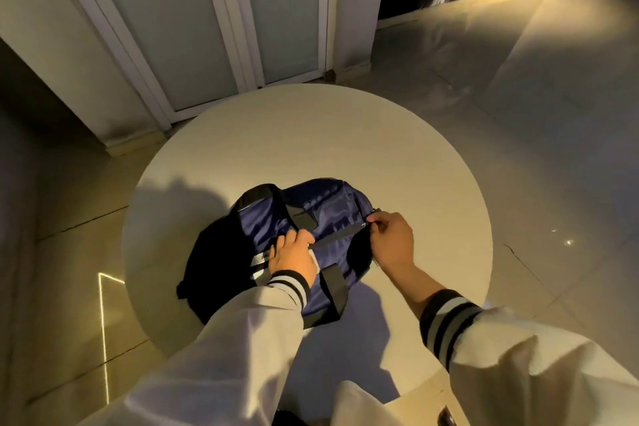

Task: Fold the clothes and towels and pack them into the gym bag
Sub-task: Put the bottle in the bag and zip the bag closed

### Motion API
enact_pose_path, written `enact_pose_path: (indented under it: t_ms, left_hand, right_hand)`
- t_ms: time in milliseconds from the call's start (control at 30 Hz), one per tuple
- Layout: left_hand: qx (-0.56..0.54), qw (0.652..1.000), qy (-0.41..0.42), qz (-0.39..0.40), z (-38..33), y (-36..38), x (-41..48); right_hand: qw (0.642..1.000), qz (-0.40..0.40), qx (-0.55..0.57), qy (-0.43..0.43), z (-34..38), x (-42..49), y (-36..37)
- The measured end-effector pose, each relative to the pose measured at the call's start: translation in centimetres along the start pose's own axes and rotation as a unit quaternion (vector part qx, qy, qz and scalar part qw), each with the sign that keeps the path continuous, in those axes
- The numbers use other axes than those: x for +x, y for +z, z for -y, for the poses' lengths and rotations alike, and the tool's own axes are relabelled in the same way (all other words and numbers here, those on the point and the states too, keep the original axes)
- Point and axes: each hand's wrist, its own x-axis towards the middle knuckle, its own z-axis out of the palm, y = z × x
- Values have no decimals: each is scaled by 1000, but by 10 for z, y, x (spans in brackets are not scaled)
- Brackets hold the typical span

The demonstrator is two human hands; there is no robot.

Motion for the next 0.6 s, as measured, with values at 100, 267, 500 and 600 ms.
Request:
enact_pose_path:
  t_ms: [100, 267, 500, 600]
  left_hand:
    - [-18, 998, 64, 8, -28, 3, 7]
    - [-3, 998, 23, 52, -18, 17, 22]
    - [21, 998, -20, 50, 21, 31, 8]
    - [55, 997, -38, 38, 24, 38, 4]
  right_hand:
    - [998, 5, -24, -60, -3, 1, 10]
    - [998, 24, 41, 36, -23, 23, -1]
    - [981, 164, 99, 13, -32, 12, 9]
    - [976, 197, 86, -44, -45, 6, 26]
